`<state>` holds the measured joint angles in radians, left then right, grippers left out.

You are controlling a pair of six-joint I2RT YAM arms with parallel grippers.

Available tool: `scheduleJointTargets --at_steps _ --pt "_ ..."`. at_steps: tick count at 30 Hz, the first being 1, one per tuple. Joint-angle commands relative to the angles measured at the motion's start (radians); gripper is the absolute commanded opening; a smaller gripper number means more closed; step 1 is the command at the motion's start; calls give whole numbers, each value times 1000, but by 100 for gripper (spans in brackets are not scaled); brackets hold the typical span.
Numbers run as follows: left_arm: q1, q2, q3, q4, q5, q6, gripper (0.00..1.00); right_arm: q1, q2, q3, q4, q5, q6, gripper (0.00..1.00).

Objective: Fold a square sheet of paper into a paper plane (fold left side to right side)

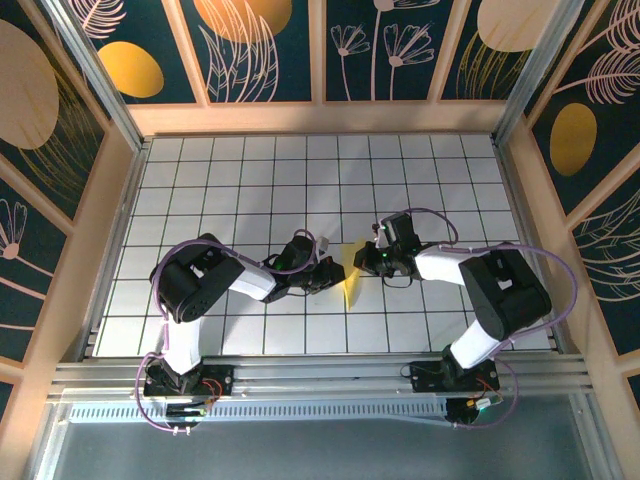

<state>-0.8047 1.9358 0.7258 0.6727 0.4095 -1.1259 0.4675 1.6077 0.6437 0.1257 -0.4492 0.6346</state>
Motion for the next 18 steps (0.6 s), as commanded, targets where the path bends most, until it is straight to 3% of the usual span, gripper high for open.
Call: scheduleJointTargets --at_steps 1,18 --pt "24 28 -47 -184 -126 18 0 7 17 -4 12 9 -12 5" --pt "22 45 -28 -183 -95 46 0 7 20 -24 -7 29 -10 5"
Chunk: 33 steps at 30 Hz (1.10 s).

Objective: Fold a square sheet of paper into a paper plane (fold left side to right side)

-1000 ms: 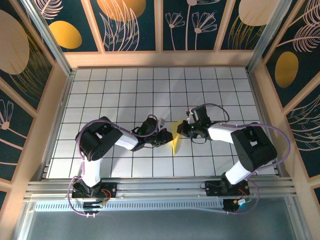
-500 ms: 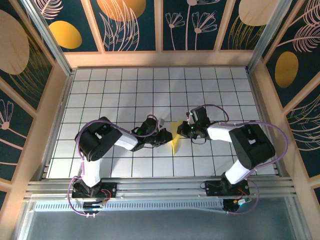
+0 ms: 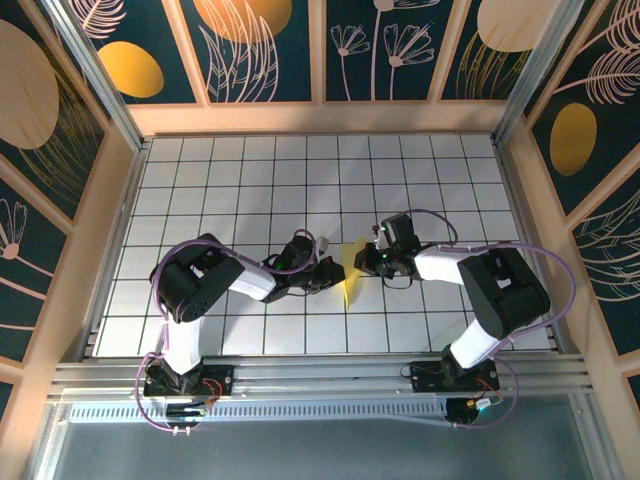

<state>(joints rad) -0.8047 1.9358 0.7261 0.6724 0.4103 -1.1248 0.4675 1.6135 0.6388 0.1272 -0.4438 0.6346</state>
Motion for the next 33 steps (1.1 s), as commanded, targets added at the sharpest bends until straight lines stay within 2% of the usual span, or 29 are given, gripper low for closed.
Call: scheduleJointTargets --at_steps 1,14,16,19,23,28,30,33 --pt "21 48 -26 -183 -94 46 0 7 13 -20 -10 26 -12 5" --pt "6 69 6 -205 -85 66 0 6 11 -34 -33 54 -18 4" --pt "6 54 -5 -191 -92 63 0 5 20 -40 -35 54 -20 1" --pt "6 11 -16 -184 -106 65 2 2 34 -52 -34 51 -20 0" --pt "7 -67 -7 -212 -115 77 12 -3 50 -64 -36 48 -24 0" --pt "7 -187 23 -352 -162 118 21 -4 51 -77 -31 51 -24 0" --pt "7 -246 28 -413 -182 130 22 -5 50 -78 -28 52 -24 0" --pt "6 -302 37 -477 -175 146 15 -5 46 -79 -26 51 -25 0"
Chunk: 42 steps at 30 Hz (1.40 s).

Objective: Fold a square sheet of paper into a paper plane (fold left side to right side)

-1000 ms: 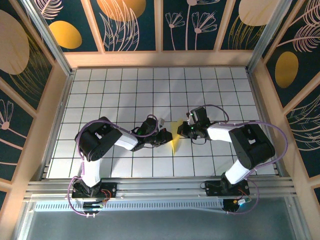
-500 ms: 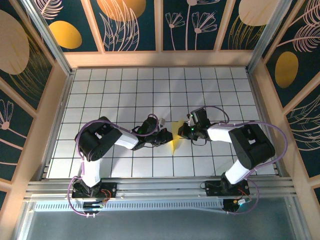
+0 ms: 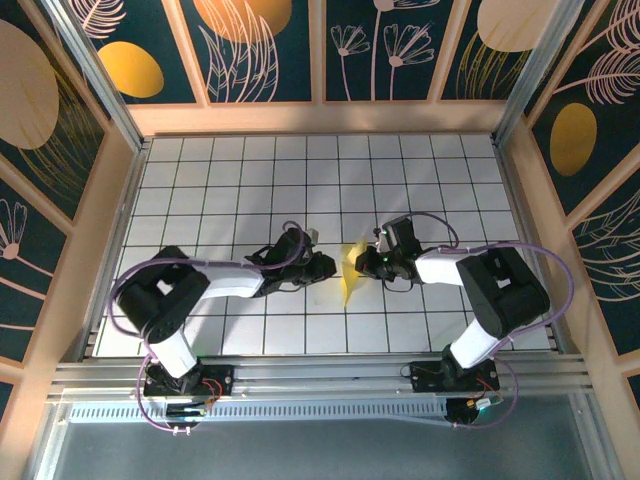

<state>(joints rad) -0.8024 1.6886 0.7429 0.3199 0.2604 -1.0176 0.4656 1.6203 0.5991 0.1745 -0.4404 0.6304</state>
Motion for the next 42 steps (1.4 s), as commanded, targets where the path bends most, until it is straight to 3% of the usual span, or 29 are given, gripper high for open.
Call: scheduleJointTargets --at_steps 1,8,17,42 --pt "2 -66 22 -131 -9 43 13 -3 37 -38 -73 48 -22 0" --pt "-59 -4 125 -131 139 32 5 -1 29 -39 -74 49 -25 0" --pt "-83 131 181 -119 155 26 3 -1 32 -34 -80 47 -29 0" --pt "-100 204 113 -49 154 -11 2 -1 40 -28 -86 49 -31 0"
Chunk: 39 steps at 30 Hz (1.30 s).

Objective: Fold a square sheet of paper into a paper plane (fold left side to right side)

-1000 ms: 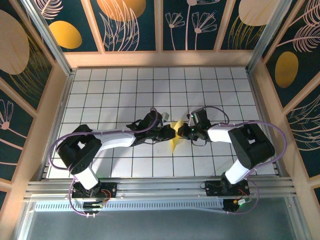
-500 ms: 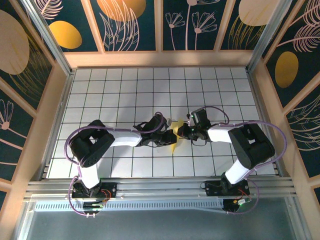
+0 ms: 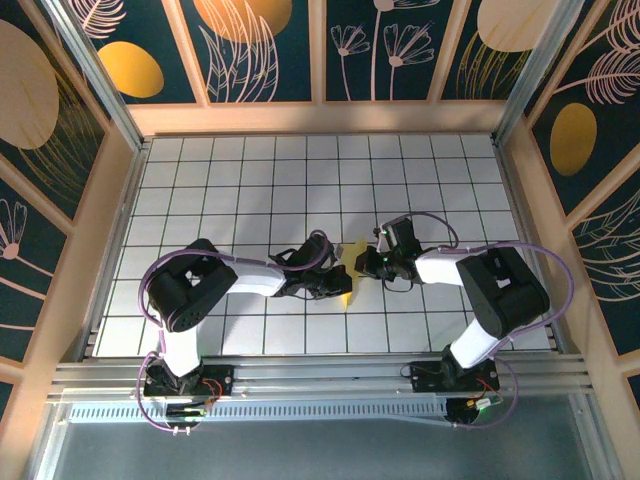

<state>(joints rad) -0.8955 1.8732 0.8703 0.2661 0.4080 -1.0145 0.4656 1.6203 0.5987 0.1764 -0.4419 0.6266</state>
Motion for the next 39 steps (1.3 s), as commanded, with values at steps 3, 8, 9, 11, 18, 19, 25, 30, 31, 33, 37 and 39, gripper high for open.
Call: scheduleJointTargets --at_steps 3,8,9,11,18,19,25,30,31,33,37,39 --pt "-8 19 -17 -8 -5 -11 2 -2 41 -25 -88 50 -27 0" --pt "-8 14 -21 -29 -23 -3 2 -1 43 -25 -89 50 -27 0" --pt "-8 17 -20 -32 -24 -2 2 -2 43 -25 -87 48 -27 0" --pt "-9 20 -19 -41 -30 3 2 -1 42 -23 -87 46 -27 0" --pt "-14 41 -13 -75 -58 17 0 2 14 4 -94 19 -31 0" --pt "-16 45 -11 -79 -62 18 0 1 1 11 -95 9 -33 0" --pt "-24 64 6 -130 -106 33 0 -9 -110 52 -117 -1 -52 0" --pt "-29 66 15 -165 -139 48 0 -16 -192 9 -127 -7 -74 0" --pt "-30 65 16 -169 -142 51 0 -14 -200 -9 -113 -20 -68 0" --pt "-31 66 18 -175 -148 53 0 -6 -205 -36 -81 -40 -46 0" --pt "-31 69 24 -191 -155 61 0 25 -184 -62 -18 -48 -10 0" --pt "-31 69 26 -192 -156 61 0 33 -160 -59 -4 -43 1 0"
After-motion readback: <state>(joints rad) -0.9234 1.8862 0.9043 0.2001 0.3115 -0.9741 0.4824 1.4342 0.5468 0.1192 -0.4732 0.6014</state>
